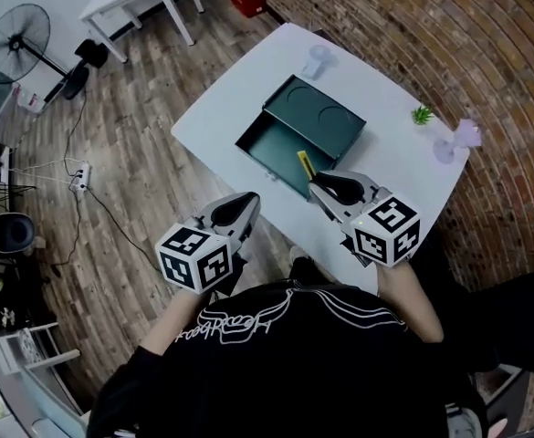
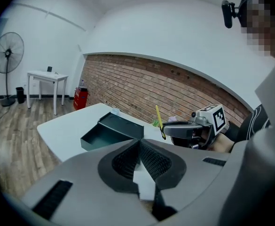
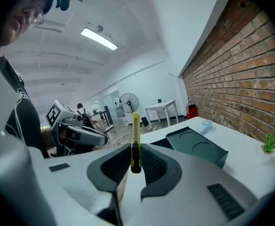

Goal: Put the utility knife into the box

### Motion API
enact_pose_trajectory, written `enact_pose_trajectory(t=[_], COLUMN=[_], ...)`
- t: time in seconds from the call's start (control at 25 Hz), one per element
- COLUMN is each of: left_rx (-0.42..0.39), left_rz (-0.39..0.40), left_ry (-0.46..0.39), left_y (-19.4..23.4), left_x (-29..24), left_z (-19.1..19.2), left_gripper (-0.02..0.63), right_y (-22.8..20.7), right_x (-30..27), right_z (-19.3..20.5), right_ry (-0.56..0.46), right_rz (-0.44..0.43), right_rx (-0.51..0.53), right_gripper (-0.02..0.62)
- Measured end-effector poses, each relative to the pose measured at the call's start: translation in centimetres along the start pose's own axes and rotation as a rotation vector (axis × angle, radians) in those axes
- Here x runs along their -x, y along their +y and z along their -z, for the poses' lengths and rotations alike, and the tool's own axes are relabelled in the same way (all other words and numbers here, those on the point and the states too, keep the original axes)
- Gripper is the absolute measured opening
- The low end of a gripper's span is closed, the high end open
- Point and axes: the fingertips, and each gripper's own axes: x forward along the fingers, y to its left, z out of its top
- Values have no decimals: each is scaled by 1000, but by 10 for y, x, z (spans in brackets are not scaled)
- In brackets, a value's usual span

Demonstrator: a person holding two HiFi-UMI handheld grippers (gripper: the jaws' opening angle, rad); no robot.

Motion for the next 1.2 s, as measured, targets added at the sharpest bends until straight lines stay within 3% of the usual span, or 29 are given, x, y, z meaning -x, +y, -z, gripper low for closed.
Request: enact_pose_trajectory(t=[0.24,0.64,1.2], left_rx=[22,-5,30], left_rz=[-17,90,129], left_ry=[40,112,143], left_y=[30,78,138], left_x=[-32,-60,-65], left_z=[-10,-25,-27], left_gripper=[37,37,37], right_y=[-42,-74,-106], right_x=[-48,-117,-173], right_z=[8,41,111], right_ry=[102,327,676], right_rz=[15,152,232], right_rx=[24,70,73], right_gripper=[66,66,66])
